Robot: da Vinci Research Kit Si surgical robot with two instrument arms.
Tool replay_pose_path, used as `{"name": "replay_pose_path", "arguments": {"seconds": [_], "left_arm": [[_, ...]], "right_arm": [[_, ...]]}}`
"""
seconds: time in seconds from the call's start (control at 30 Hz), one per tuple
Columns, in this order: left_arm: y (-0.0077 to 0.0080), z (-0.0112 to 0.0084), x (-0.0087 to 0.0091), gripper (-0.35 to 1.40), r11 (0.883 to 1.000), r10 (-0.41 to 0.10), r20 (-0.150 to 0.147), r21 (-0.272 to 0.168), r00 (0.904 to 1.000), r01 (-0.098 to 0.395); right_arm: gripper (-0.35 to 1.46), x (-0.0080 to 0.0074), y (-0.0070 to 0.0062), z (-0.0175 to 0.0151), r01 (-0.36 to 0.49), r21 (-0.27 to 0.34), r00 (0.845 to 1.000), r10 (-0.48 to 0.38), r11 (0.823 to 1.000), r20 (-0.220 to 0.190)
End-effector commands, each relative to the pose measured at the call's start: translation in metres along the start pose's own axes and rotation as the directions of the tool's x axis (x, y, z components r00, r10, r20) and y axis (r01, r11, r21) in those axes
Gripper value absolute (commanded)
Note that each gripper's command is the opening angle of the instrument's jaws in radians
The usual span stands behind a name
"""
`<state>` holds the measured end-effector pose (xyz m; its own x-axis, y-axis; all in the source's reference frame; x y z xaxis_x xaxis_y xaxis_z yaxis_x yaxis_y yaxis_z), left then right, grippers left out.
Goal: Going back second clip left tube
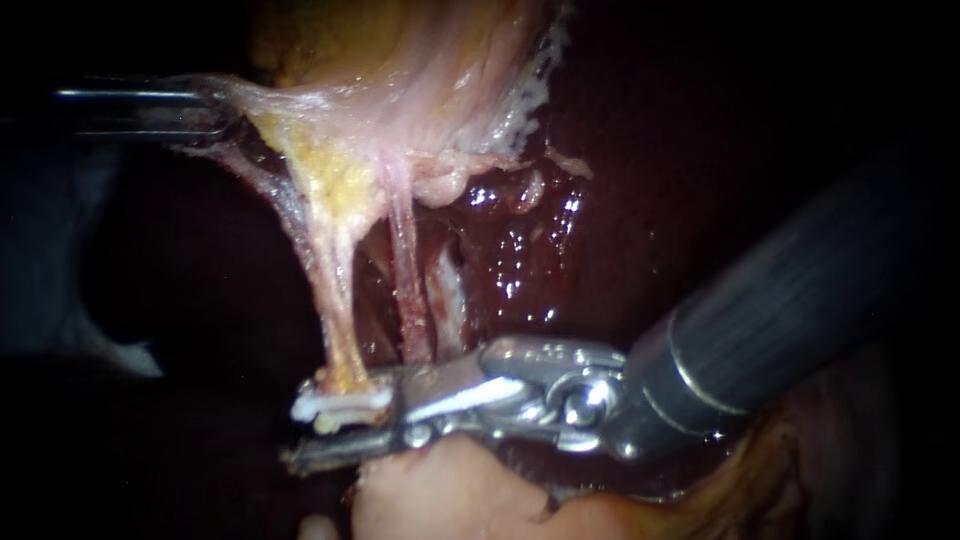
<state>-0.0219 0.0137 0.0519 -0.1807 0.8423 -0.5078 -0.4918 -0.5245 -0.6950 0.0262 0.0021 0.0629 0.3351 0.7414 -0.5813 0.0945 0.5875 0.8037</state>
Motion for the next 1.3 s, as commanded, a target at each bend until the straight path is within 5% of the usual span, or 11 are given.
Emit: {"name": "replay_pose_path", "arguments": {"seconds": [0.03, 0.17, 0.43, 0.73, 1.0, 1.3], "left_arm": [[0.0, 0.0, 0.0, -0.35, 1.0, 0.0, 0.0, 0.0, 1.0, 0.0], [0.0001, 0.0, 0.0, -0.35, 1.0, 0.0, 0.0, 0.0, 1.0, 0.0], [0.0001, 0.0001, -0.0001, -0.35, 1.0, 0.0, 0.0, 0.001, 1.0, 0.0], [0.0002, 0.0001, -0.0001, -0.35, 1.0, 0.0, 0.0, 0.001, 1.0, 0.0], [0.0002, 0.0001, -0.0001, -0.35, 1.0, 0.0, 0.0, 0.001, 1.0, 0.0], [0.0002, 0.0001, -0.0001, -0.35, 1.0, 0.0, -0.001, 0.002, 1.0, 0.0]], "right_arm": [[0.48, 0.0, 0.0003, -0.0001, 0.043, -0.02, 0.999, -0.043, 0.999, -0.005], [0.5, 0.0, 0.0016, -0.0007, 0.156, -0.125, 0.988, -0.157, 0.98, 0.007], [0.5, -0.0004, 0.0038, -0.004, 0.305, -0.21, 0.952, -0.3, 0.929, 0.058], [0.5, 0.0005, 0.0019, -0.0106, 0.417, -0.183, 0.909, -0.408, 0.89, 0.084], [0.5, -0.0002, 0.0008, -0.0175, 0.492, -0.181, 0.87, -0.48, 0.852, 0.108], [0.5, 0.0001, 0.0002, -0.0229, 0.532, -0.184, 0.846, -0.518, 0.826, 0.124]]}}
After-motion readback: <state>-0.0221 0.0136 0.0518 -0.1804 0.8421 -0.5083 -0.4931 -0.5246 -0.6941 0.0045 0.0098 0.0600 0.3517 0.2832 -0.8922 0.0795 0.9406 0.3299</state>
